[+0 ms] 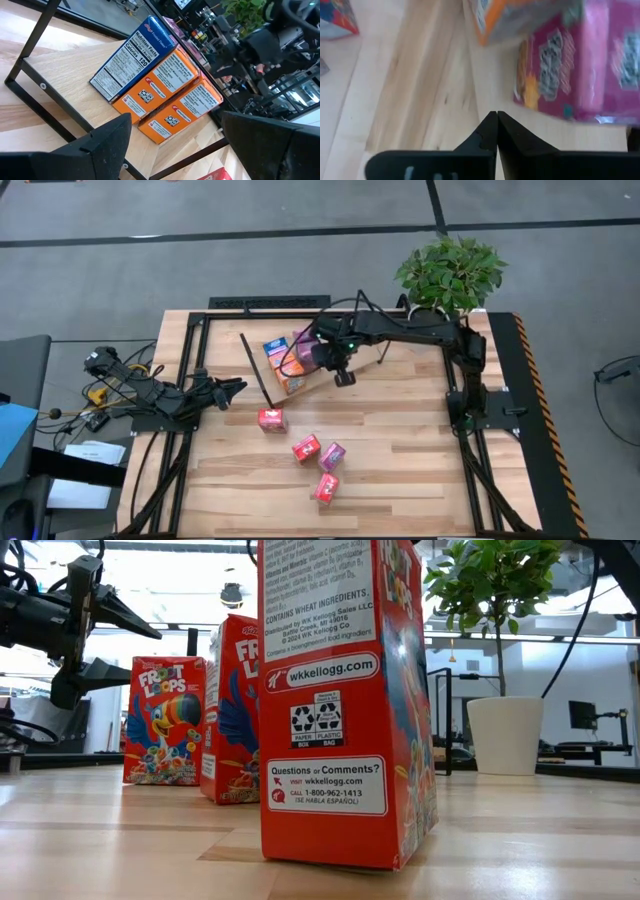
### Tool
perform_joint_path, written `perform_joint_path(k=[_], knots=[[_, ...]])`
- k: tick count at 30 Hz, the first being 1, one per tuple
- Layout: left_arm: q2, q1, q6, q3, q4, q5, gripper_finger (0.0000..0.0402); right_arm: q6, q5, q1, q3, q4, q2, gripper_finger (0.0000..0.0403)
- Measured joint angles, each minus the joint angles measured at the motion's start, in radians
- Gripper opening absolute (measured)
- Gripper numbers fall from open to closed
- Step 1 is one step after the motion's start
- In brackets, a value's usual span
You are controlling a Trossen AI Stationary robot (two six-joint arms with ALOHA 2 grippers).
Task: Stack cereal on shelf
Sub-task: Put the bottom purple cereal box on the shelf aligned with the other purple cereal box
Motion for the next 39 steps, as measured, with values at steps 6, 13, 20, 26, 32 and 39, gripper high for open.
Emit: perform_joint_path(k=[6, 13, 20, 26, 32, 39], knots=[[0.0, 0.0, -0.001, 0.0, 0.0, 0.0, 0.03, -0.01, 0.027, 0.022, 0.0, 0.075, 0.011, 0.0027], [0.0, 0.0, -0.01, 0.0, 0.0, 0.001, 0.03, -0.05, 0.101, 0.003, 0.001, 0.089, 0.01, 0.0016], [0.0, 0.0, -0.011, 0.0, 0.0, 0.001, 0.03, -0.053, 0.123, -0.008, 0.001, 0.095, 0.01, 0.0038], [0.0, 0.0, -0.01, 0.0, 0.0, 0.001, 0.03, -0.079, 0.153, -0.009, 0.001, 0.111, 0.01, 0.0024], [0.0, 0.0, -0.01, 0.0, 0.0, 0.001, 0.03, -0.08, 0.152, -0.007, 0.001, 0.111, 0.01, 0.0019], [0.0, 0.0, -0.004, 0.0, 0.0, 0.001, 0.03, -0.071, 0.111, 0.03, 0.036, 0.002, -0.009, 0.0056]])
